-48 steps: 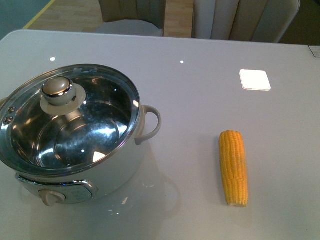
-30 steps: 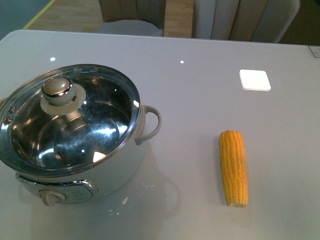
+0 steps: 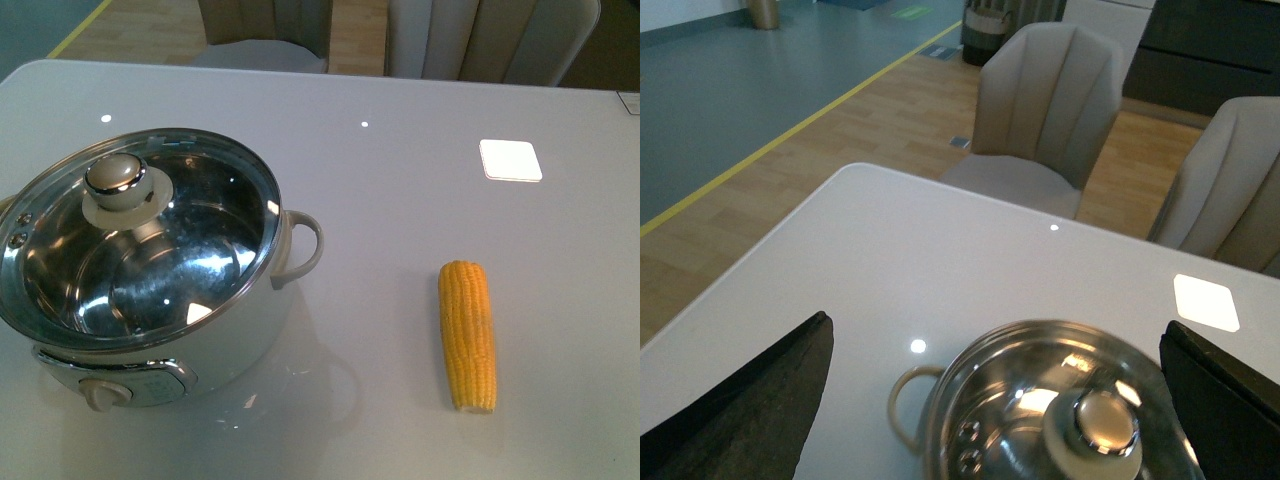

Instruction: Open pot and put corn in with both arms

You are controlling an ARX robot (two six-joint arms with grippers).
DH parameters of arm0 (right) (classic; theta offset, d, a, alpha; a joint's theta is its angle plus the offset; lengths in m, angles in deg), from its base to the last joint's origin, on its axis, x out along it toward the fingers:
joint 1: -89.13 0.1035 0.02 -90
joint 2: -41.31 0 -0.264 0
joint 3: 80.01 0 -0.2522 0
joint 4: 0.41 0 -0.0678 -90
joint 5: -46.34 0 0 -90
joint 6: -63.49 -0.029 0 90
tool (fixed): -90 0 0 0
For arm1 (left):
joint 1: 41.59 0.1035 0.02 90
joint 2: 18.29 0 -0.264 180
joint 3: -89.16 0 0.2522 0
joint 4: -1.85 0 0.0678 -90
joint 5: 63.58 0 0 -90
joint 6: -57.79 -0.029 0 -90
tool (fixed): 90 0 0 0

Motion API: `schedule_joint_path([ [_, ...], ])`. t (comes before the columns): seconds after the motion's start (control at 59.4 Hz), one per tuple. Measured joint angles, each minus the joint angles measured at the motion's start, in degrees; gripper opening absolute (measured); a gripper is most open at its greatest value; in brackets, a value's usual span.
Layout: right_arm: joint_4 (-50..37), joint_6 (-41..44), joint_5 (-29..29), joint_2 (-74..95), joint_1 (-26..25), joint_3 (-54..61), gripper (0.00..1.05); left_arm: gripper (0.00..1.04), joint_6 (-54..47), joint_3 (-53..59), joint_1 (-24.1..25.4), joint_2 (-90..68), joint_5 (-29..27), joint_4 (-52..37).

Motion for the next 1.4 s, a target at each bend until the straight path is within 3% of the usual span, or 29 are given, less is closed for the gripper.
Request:
schedule_joint_path([
  [0.185, 0.0, 0.0, 0.0, 0.0, 0.0, 0.0, 0.96, 0.98, -0.5, -6.1, -2.2, -30.2, 2.8, -21.8],
  [0.337, 0.0, 0.0, 0.0, 0.0, 0.0, 0.0, 0.96, 0.98, 0.2, -7.8, -4.9, -50.3, 4.8, -34.4],
  [0.792, 0.0, 0.0, 0.0, 0.0, 0.0, 0.0, 0.96, 0.98, 0.6, -9.6, -5.4, -66.4, 5.2, -41.1],
  [1.112, 0.0, 0.0, 0.0, 0.0, 0.0, 0.0, 0.96, 0.49, -0.4, -9.8, -7.5, -68.5, 4.3, -44.3],
  [1.398, 0.0, 0.0, 0.0, 0.0, 0.0, 0.0, 0.96, 0.46, -2.3, -9.8, -8.3, -65.6, 2.8, -41.2],
])
